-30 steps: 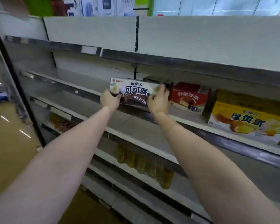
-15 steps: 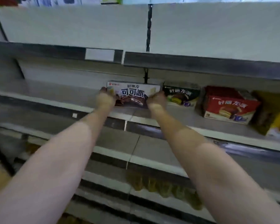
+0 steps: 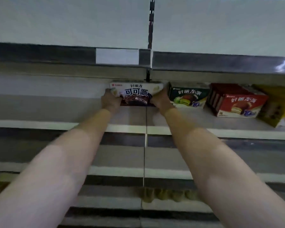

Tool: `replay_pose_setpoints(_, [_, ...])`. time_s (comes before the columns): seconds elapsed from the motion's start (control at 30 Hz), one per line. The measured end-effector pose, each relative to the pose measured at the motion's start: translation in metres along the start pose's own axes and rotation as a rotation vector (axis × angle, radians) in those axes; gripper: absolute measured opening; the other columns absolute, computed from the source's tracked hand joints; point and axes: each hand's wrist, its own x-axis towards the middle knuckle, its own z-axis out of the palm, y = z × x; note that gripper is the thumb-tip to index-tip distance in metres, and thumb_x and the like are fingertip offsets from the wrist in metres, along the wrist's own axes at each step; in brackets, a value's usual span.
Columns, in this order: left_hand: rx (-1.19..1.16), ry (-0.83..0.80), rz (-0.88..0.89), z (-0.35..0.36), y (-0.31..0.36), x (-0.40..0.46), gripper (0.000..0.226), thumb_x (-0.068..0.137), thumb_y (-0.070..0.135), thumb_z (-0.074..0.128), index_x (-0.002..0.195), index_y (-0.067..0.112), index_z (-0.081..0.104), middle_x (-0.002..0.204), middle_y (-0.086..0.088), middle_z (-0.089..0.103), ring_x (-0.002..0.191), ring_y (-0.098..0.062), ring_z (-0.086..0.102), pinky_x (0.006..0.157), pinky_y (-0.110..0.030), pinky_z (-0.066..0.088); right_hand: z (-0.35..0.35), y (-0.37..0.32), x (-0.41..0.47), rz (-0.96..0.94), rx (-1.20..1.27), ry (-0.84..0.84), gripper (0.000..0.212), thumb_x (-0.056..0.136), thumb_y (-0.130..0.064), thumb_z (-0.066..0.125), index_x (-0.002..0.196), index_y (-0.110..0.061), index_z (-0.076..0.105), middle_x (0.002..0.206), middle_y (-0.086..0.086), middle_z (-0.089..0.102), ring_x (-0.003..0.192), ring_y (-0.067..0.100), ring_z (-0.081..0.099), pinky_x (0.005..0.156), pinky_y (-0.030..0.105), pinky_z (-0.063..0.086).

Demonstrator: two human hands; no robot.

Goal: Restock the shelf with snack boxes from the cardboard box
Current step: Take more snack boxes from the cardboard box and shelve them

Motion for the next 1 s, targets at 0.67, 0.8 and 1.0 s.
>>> replay_pose_setpoints(0.67, [0.352, -0.321, 0.216, -0.001, 0.009, -0.019, 0.050, 0.094, 0.016, 0.054, 0.144, 0.020, 0.047, 0.145, -0.012, 0.051, 0.127, -0.034, 0.052, 0.101, -0.033, 0.042, 0.005, -0.003, -0.035, 0.027, -0.235, -0.093, 0.036, 0.094, -0.014, 0.054, 0.130, -0.009, 0.059, 0.126, 0.012, 0.064, 0.117, 0.030, 0.059, 0.102, 0.041, 0.048])
replay_pose_setpoints(0.8, [0.360, -0.322, 0.216, 0.005, 0.020, -0.035, 0.030, 0.092, 0.007, 0.053, 0.120, 0.006, 0.065, 0.128, -0.016, 0.062, 0.112, -0.031, 0.059, 0.085, -0.028, 0.045, -0.005, -0.008, -0.045, 0.027, -0.228, -0.057, 0.030, 0.094, -0.012, 0.056, 0.122, -0.006, 0.064, 0.123, 0.015, 0.066, 0.116, 0.032, 0.060, 0.099, 0.039, 0.049])
replay_pose_setpoints(1.0, [0.290, -0.287, 0.272, 0.030, 0.056, -0.080, 0.022, 0.089, 0.004, 0.055, 0.100, 0.006, 0.074, 0.112, -0.014, 0.070, 0.113, -0.031, 0.060, 0.098, -0.032, 0.045, -0.037, -0.006, -0.065, 0.023, -0.308, 0.057, 0.025, 0.098, -0.017, 0.054, 0.114, -0.005, 0.069, 0.116, 0.015, 0.069, 0.111, 0.032, 0.063, 0.079, 0.032, 0.045])
